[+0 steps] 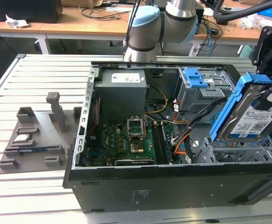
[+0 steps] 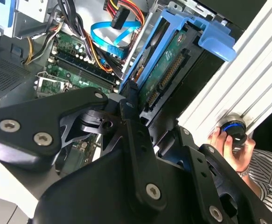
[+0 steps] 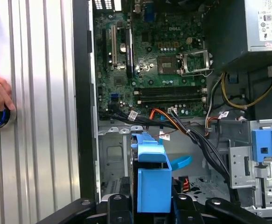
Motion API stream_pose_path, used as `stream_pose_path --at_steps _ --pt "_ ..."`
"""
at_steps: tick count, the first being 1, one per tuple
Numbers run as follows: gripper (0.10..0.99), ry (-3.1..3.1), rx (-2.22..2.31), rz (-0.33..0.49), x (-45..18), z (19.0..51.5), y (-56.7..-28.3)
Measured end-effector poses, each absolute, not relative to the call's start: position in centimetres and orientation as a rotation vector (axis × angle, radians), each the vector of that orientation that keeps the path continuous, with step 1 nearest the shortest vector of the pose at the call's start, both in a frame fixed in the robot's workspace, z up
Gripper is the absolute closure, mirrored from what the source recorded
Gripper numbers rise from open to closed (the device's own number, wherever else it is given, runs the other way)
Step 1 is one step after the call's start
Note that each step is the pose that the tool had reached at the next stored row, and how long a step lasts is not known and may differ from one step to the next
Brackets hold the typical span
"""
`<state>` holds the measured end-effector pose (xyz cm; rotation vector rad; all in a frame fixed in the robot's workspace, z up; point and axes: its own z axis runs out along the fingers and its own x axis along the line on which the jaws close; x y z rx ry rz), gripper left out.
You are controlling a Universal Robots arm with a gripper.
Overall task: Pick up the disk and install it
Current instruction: 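Insert the disk into the insertion slot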
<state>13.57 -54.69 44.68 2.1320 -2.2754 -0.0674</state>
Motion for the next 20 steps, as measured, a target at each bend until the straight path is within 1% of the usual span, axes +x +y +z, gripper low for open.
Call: stream_pose_path --at_steps 20 --pt "0.722 -2.274 2.13 -0.063 13.6 42.4 -54.7"
